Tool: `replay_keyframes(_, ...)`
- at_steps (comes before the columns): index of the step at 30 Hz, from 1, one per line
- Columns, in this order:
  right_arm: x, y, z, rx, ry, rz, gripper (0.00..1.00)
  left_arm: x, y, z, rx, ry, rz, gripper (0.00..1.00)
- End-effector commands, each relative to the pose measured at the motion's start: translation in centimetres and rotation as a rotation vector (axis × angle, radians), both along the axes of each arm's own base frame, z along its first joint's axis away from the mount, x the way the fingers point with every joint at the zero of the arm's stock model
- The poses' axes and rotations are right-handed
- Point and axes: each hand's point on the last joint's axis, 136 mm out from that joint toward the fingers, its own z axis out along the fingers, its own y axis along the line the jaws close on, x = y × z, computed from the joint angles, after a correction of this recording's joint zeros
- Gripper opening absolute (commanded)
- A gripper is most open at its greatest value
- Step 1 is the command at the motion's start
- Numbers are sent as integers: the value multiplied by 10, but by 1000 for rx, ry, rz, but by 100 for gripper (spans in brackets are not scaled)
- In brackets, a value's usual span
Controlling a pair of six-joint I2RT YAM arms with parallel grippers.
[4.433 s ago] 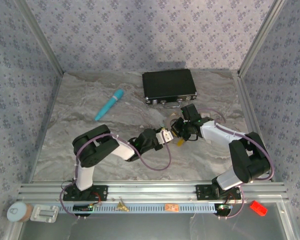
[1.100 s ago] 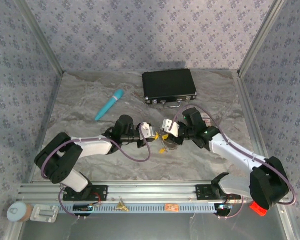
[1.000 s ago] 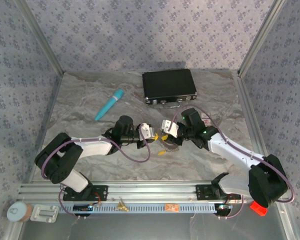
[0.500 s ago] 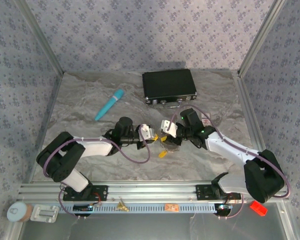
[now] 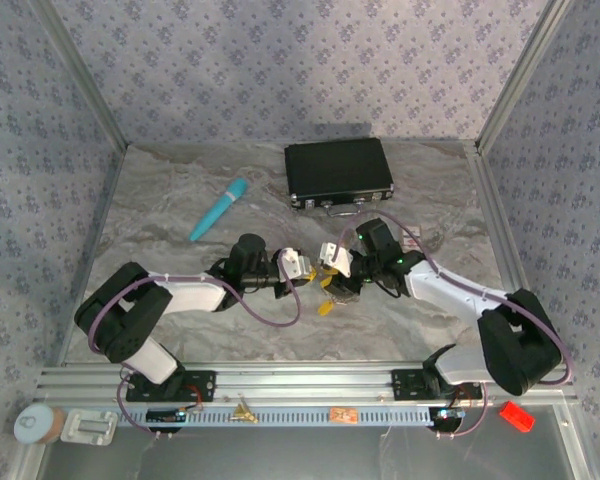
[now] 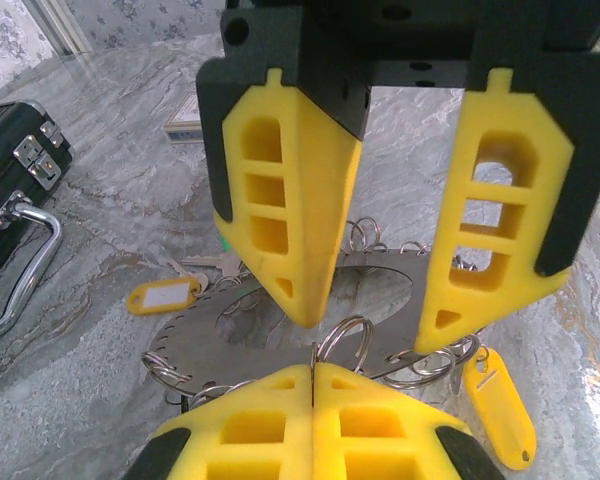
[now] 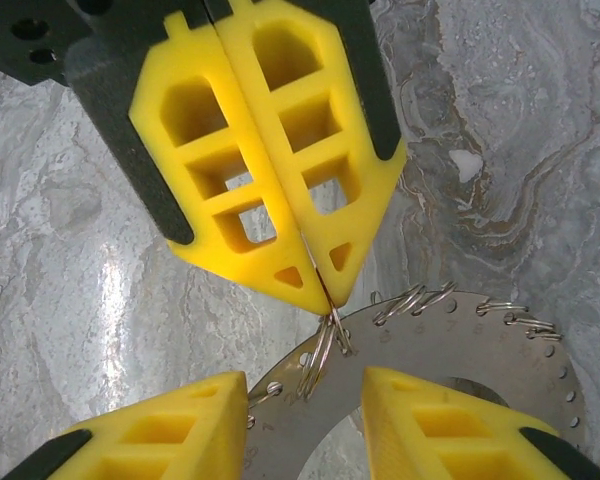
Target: Put the keys on the keyring
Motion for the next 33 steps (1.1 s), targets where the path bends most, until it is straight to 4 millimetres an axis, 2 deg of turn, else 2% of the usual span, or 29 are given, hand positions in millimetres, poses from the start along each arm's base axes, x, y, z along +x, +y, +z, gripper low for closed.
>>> replay_keyframes(1,1,3,3,0,36,-2,33,4,-6,14,-47,-32,-10,0)
replay_keyframes(11,5,9,7,21,25,0,22,3,-5,14,-43,-27,-12,0)
replay_keyframes(18,5,12,6,10,46,14,0,5,-6,18,-54,-26,-7,0)
replay_keyframes(22,4,10,9,18,35,18,0,11,-2,20,-47,-20,39,1)
replay_keyframes(28,1,7,19,38,-13,28,0,23,24,25,-50,-18,166,42)
replay_keyframes(31,-2,6,23,45,-29,35,0,25,40,25,-28,-22,226,50)
replay_keyframes(33,-3,7,24,48,-33,40,0,19,46,27,-16,-19,231,51)
